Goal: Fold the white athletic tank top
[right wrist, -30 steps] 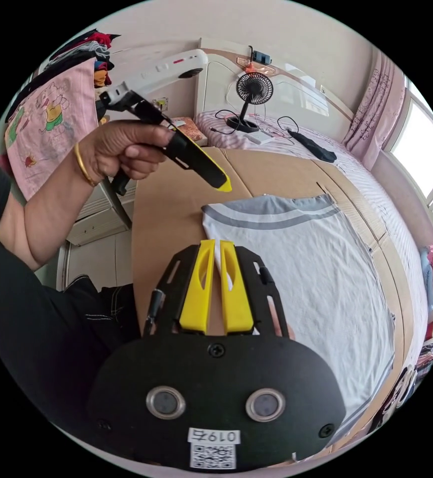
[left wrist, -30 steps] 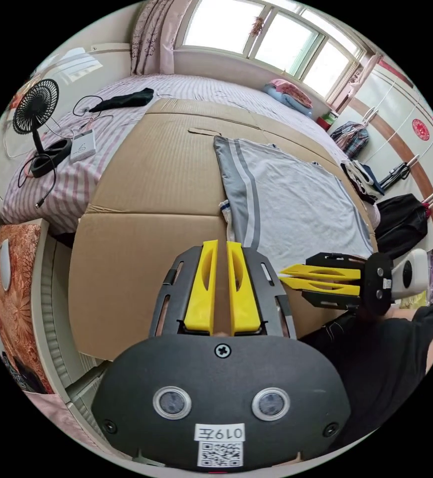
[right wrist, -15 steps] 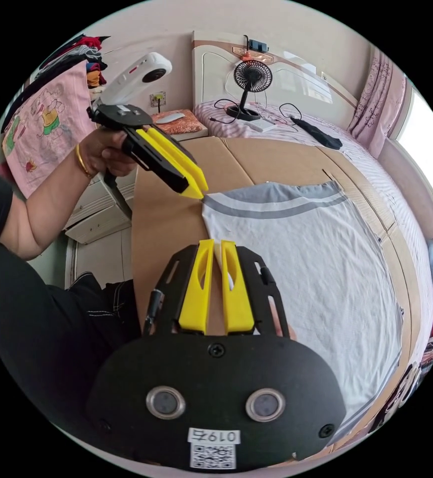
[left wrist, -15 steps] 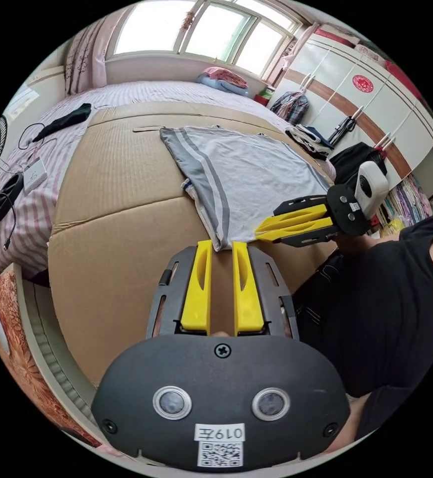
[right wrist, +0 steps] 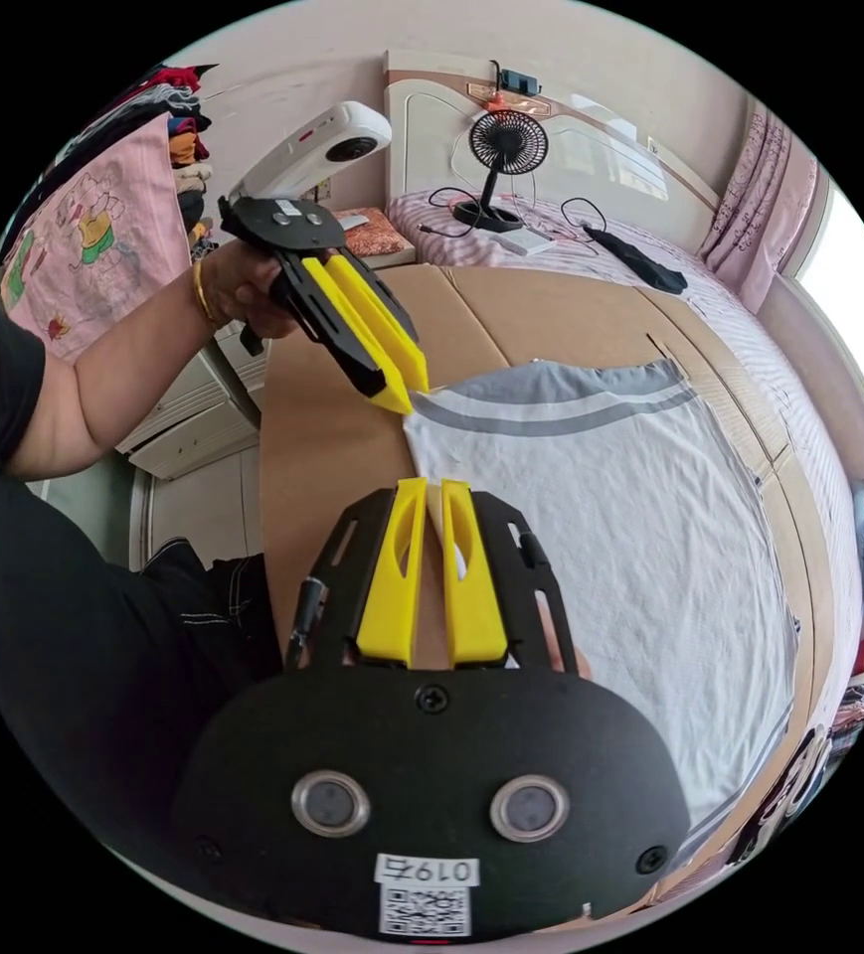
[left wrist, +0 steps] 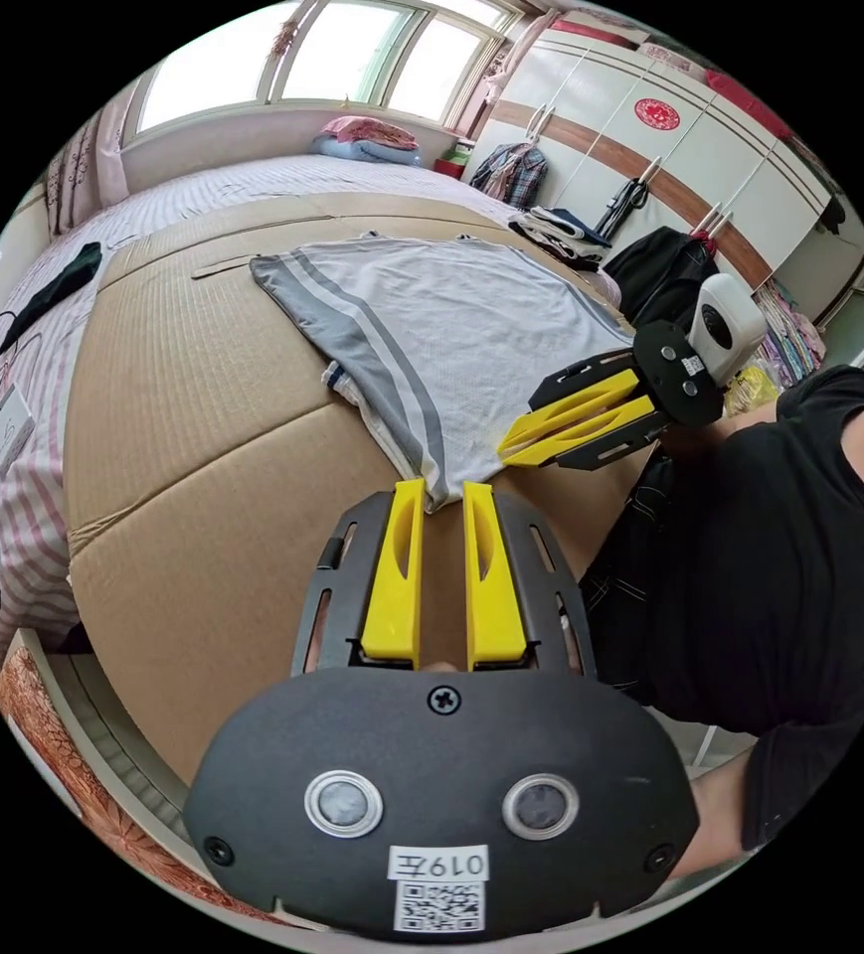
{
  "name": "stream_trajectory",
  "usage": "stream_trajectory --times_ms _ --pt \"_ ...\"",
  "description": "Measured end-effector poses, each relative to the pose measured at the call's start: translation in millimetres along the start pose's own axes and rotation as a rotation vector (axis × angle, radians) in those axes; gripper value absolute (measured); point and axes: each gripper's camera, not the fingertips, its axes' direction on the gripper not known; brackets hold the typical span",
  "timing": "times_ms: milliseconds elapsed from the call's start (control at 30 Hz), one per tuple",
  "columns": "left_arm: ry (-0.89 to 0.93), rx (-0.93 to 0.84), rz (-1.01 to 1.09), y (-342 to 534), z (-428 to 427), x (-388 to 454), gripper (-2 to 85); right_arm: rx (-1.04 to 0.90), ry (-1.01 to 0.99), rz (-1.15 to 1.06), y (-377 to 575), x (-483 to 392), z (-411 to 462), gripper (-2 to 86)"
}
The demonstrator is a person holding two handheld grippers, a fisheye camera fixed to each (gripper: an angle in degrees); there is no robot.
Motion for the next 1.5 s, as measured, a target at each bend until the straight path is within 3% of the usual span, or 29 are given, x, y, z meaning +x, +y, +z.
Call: stream_trajectory --times_ms 400,700,867,1067,1233,1500 --pt "0.095 -0.001 -0.027 7.4 11.9 -44.0 2.2 0.0 0.006 -0.023 -23.0 -16.3 -3.3 2.5" --pt "0.199 0.005 -0.039 3.8 13.0 -75.5 1.3 -0.024 0.035 -0.124 -42.8 -51.8 -4.6 7.4" --pt "0.26 0.005 -0.052 1.3 13.1 -89.3 1.2 -0.04 0.175 -0.171 -52.5 -81.6 -5.2 0.6" --pt "0.282 -0.058 -0.041 -8.4 20.1 -102.0 1.2 -0.068 0.298 -0.287 -58.3 -119.0 -4.9 -0.9" --pt "0.267 -0.137 -0.055 -14.1 31.2 -108.8 1.2 -0.076 0.331 -0.325 -60.7 -134.0 -3.1 -0.9" --pt "0.248 -0.098 -0.064 -20.0 24.3 -107.2 1.2 -0.053 0.299 -0.32 -60.9 -138.7 -9.7 -0.3"
